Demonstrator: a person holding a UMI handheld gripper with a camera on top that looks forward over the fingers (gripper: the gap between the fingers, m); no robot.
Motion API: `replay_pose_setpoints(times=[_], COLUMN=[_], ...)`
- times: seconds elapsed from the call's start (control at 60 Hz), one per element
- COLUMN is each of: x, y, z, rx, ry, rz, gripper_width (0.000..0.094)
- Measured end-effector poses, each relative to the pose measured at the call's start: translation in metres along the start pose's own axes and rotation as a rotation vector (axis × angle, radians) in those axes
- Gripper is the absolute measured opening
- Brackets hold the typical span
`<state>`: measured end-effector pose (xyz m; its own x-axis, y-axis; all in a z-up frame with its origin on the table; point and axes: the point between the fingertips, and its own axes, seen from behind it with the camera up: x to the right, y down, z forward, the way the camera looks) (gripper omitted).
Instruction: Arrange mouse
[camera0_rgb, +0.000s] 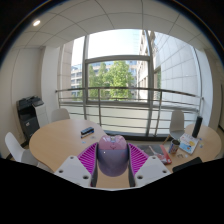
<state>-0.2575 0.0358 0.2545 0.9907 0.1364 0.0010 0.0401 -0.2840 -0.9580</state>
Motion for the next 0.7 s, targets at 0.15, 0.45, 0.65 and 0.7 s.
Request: replay_pose_setpoints(times=[0.15, 0.45, 0.65, 0.7], x=[0.128, 0.431, 0.496, 0.497], y=[-0.053, 0.137, 0.248, 0.263], z=[-0.048, -0.027, -0.005, -0.003], rx=[0.091, -0.184, -0.339, -0.365], ry=[0.086, 0.259, 0.216, 0.192], rz=[0.039, 0.055, 0.076, 0.094], gripper_width=[0.0423, 0.042, 0.049, 0.0523])
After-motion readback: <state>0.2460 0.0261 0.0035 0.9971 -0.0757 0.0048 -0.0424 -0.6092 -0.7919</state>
